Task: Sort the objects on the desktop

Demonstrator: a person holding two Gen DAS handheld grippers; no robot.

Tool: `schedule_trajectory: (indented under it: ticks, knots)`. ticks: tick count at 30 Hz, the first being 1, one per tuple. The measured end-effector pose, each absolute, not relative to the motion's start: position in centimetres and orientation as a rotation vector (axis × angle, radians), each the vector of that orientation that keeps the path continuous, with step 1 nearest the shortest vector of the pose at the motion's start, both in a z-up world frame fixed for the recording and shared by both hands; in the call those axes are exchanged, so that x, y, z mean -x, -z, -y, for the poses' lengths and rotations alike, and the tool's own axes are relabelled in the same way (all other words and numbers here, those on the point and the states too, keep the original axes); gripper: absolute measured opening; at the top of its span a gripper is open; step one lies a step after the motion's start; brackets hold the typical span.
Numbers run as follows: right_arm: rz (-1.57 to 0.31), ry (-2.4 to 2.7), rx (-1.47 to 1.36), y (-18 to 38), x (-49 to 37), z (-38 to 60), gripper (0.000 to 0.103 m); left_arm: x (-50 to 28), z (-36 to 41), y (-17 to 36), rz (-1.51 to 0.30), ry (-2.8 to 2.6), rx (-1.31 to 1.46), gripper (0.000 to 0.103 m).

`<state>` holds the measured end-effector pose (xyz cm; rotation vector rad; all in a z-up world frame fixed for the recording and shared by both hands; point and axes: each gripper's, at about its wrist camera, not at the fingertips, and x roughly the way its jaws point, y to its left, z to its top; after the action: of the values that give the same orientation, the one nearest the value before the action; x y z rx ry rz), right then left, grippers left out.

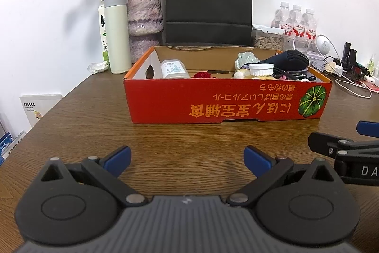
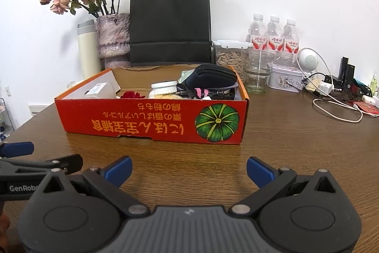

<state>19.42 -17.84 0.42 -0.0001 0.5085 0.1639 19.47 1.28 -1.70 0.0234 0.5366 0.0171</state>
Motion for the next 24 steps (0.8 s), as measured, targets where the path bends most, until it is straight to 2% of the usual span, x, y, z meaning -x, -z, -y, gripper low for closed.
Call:
schedule_trajectory:
  ticks: [24]
  knots:
    - [-0.506,-0.183,-0.002,-0.83,-19.2,18.02,0.103,-19.17,-1.47,1.37,-0.521,0.016,-0.001,0.103]
